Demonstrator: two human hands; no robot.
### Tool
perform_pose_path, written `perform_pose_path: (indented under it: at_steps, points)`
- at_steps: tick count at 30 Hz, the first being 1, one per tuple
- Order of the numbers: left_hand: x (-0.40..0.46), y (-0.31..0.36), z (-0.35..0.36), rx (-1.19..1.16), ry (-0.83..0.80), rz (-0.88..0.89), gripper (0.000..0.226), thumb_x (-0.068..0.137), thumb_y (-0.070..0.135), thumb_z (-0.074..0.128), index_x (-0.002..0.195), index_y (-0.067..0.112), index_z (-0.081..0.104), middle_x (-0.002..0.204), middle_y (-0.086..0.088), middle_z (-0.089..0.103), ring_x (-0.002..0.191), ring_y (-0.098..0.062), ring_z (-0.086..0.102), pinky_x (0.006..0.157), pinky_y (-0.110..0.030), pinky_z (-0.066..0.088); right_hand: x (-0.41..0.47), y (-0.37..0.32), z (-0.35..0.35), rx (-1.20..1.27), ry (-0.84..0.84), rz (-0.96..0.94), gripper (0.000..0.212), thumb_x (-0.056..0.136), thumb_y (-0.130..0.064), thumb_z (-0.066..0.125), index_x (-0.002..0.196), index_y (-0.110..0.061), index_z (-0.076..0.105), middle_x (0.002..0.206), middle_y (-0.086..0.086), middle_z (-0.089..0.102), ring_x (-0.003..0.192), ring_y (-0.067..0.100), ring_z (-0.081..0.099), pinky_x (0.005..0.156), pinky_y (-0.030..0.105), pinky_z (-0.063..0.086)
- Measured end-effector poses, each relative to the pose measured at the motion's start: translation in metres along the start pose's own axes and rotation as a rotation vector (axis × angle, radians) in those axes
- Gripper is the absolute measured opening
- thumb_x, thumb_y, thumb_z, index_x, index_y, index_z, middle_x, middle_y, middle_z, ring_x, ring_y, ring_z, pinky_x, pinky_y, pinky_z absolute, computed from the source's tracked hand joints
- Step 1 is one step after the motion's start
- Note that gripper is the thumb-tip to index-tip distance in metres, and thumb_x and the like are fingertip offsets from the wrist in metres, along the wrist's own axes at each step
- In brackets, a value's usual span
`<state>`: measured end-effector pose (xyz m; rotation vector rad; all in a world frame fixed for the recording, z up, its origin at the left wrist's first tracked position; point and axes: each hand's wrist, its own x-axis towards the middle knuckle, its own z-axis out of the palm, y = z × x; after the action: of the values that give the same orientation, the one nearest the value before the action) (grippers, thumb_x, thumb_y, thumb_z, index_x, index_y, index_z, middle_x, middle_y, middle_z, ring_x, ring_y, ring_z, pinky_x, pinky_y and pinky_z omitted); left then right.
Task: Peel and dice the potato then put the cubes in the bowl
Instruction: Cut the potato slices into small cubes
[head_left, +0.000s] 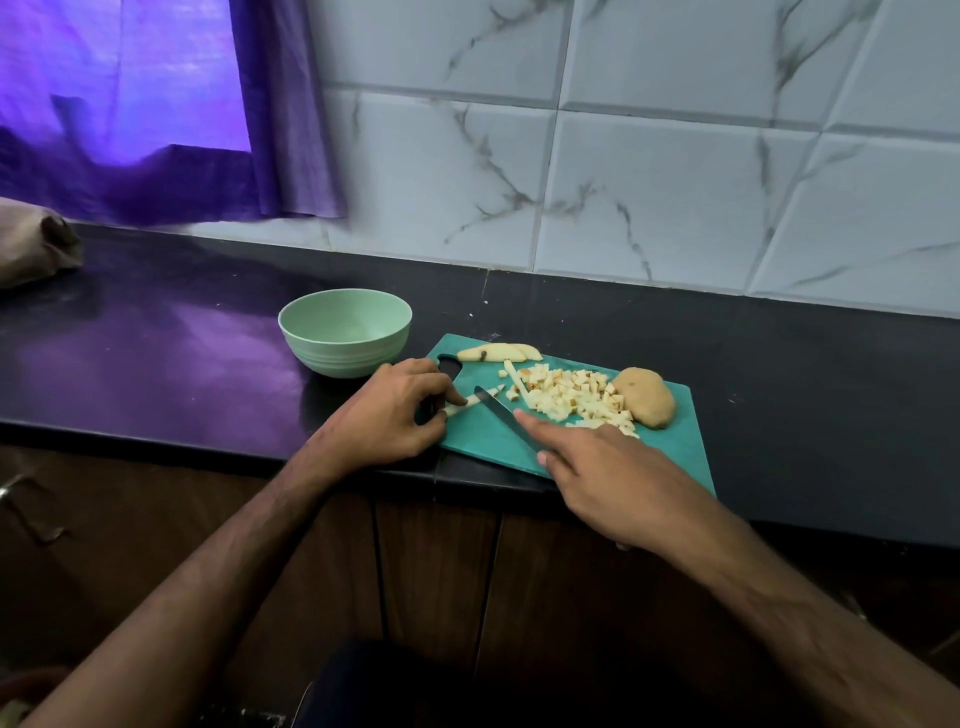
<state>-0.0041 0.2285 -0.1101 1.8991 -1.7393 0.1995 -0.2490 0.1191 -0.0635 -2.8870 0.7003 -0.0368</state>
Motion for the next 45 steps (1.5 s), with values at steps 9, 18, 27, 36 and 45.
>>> perform_pose_path:
  at_steps: [9, 18, 27, 36, 45]
  points:
    - [0.000, 0.000, 0.000, -0.008, 0.009, -0.001, 0.024, 0.083, 0.021, 0.064, 0.104, 0.020, 0.076, 0.092, 0.007, 0.060, 0.085, -0.008, 0.058, 0.076, -0.036, 0.053, 0.013, -0.005, -0.005, -0.033, -0.004, 0.010, 0.050, 0.111, -0.037, 0.030, 0.159, -0.045, 0.018, 0.078, -0.006, 0.053, 0.060, 0.007, 0.050, 0.061, 0.030, 0.046]
    - [0.001, -0.001, 0.002, -0.008, 0.023, 0.025, 0.019, 0.083, 0.018, 0.067, 0.101, 0.019, 0.076, 0.093, 0.006, 0.061, 0.086, -0.009, 0.057, 0.075, -0.036, 0.053, 0.000, -0.010, 0.005, -0.011, -0.010, 0.004, 0.051, 0.111, -0.037, 0.031, 0.159, -0.045, 0.016, 0.076, -0.007, 0.053, 0.060, 0.005, 0.048, 0.053, 0.025, 0.034]
    - [0.000, -0.001, 0.002, -0.022, 0.057, 0.052, 0.012, 0.082, 0.007, 0.074, 0.091, 0.015, 0.073, 0.089, 0.007, 0.061, 0.082, -0.006, 0.057, 0.072, -0.024, 0.049, -0.004, -0.010, -0.006, -0.037, 0.003, -0.017, 0.050, 0.111, -0.039, 0.029, 0.159, -0.048, 0.015, 0.080, -0.007, 0.051, 0.063, 0.005, 0.050, 0.055, 0.026, 0.036]
    - [0.000, -0.001, 0.002, -0.030, 0.077, 0.056, 0.011, 0.081, 0.006, 0.076, 0.087, 0.015, 0.073, 0.087, 0.006, 0.064, 0.081, -0.007, 0.059, 0.071, -0.028, 0.052, 0.009, -0.017, -0.003, -0.010, -0.018, -0.011, 0.051, 0.111, -0.036, 0.030, 0.160, -0.043, 0.017, 0.077, -0.006, 0.052, 0.058, 0.005, 0.047, 0.051, 0.024, 0.034]
    - [0.002, -0.004, 0.003, -0.036, 0.070, 0.040, 0.008, 0.082, 0.009, 0.076, 0.085, 0.016, 0.072, 0.087, 0.008, 0.065, 0.081, -0.006, 0.059, 0.072, -0.016, 0.047, -0.004, -0.019, 0.005, 0.006, -0.008, -0.018, 0.053, 0.111, -0.036, 0.031, 0.160, -0.043, 0.014, 0.075, -0.010, 0.047, 0.060, 0.003, 0.039, 0.052, 0.023, 0.028]
